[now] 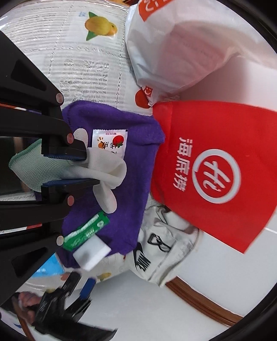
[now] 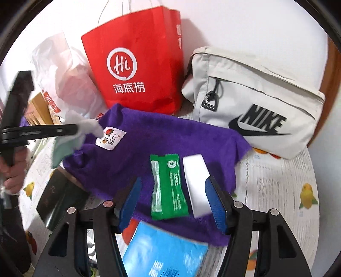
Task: Organize soft objects
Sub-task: 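Carry the green strip onto the purple towel and release while the left tool places the glove there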
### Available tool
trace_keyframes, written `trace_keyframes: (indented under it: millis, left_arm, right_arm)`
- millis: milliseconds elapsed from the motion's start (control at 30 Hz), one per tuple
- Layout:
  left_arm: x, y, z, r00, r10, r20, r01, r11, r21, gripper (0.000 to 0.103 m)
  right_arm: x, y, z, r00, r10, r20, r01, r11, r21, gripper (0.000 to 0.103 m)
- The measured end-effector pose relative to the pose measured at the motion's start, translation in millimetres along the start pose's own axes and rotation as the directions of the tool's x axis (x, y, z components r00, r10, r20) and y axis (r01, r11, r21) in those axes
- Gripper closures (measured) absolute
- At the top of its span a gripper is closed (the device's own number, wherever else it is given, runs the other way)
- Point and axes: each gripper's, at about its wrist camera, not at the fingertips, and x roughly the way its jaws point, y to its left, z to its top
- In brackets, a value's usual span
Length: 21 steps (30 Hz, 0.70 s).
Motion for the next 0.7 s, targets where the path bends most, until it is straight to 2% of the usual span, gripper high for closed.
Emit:
trace_keyframes:
  millis: [100,400,467,533,600,633,700]
  left_arm:
    - [19,1,2,0.999,0.023,-0.035,-0.023,1.0,0.003,0.088]
    - [48,-4,3,0.997,0.028,-0.073,-0.027,1.0,0.005,0.088]
    - [52,-5,3,0.996,0.027,-0.086,-0.027,1.0,0.005,0.083]
    - [55,-6,3,0.994,0.038,-0.102,-0.039,0.999,-0.005,0.065]
    - [52,-7,4,0.994,0.059,-0.087,-0.06,0.998,-0.013,0.055]
    - [50,-7,4,0.994,0.069,-0.08,-0.07,0.997,-0.013,0.051]
    - [43,-8,4,0.994,0.084,-0.067,-0.085,0.996,-0.014,0.049]
  right_arm:
    - [-6,-2,-10,1.0,0.009,0.009,-0.009,1.0,0.014,0.041]
    - [-3,-9,-18,1.0,0.0,-0.005,0.001,1.0,0.031,0.041]
    - [-4,-12,-21,1.0,0.0,-0.005,0.0,0.999,0.044,0.041]
    - [-4,-15,-24,1.0,0.008,-0.01,-0.007,0.998,0.057,0.041]
    - [-5,-17,-27,1.0,0.009,-0.014,-0.008,0.998,0.07,0.041]
    - [-5,-18,-28,1.0,0.012,-0.016,-0.011,0.997,0.077,0.041]
    - [-8,-19,-31,1.0,0.018,-0.02,-0.016,0.996,0.092,0.041]
